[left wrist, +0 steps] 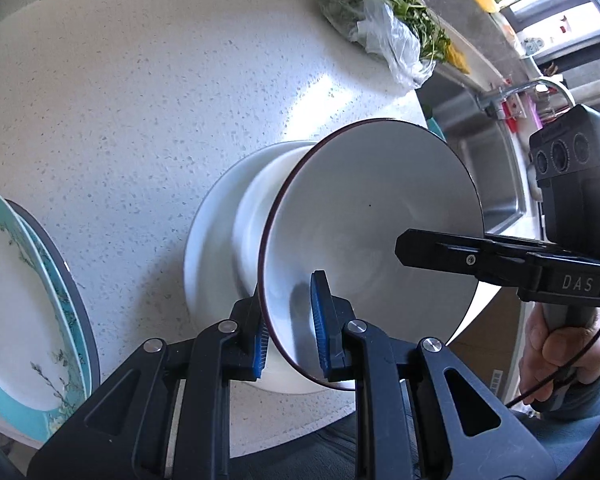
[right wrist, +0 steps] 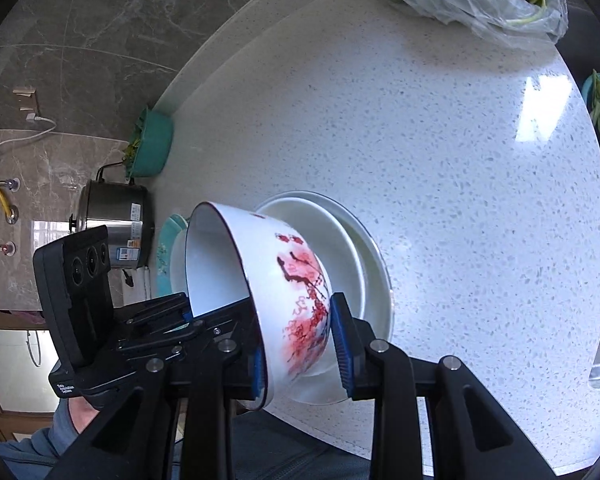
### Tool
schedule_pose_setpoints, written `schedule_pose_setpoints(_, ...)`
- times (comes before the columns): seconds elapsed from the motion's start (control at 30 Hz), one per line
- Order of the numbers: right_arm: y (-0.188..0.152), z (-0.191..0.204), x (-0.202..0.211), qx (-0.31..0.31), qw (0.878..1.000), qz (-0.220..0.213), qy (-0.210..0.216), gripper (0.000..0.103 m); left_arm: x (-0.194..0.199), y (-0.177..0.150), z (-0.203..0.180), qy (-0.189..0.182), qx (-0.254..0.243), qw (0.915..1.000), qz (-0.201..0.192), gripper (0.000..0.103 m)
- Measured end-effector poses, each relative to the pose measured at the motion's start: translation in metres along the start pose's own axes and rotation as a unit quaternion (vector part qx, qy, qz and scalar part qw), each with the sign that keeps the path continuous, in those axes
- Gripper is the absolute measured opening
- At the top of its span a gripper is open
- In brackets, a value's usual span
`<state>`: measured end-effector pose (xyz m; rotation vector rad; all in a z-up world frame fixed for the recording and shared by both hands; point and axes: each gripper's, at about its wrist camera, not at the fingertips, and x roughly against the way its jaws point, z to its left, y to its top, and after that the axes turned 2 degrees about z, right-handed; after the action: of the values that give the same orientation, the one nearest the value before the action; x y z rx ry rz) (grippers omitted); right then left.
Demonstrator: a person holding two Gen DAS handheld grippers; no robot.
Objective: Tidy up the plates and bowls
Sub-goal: 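Carry the red-flowered bowl with both tools over the white bowl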
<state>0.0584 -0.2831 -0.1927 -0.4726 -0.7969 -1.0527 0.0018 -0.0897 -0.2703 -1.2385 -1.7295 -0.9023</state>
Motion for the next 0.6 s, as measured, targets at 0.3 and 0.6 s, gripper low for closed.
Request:
schedule_pose_setpoints(0.3, -0.004, 0.008, -0.006, 0.039, 0.998, -0.008, -0.049, 0.025, -0.006, 0.009, -0.014, 0.038, -0.032, 0.9987, -0.012, 0.017)
schedule_pose_setpoints(0.6, -0.003, 0.014, -0.012, 0.049, 0.997, -0.004, -0.064, 0.025, -0.002, 0.008, -0.005, 0.03, -0.031, 0.9988, -0.023, 0.017)
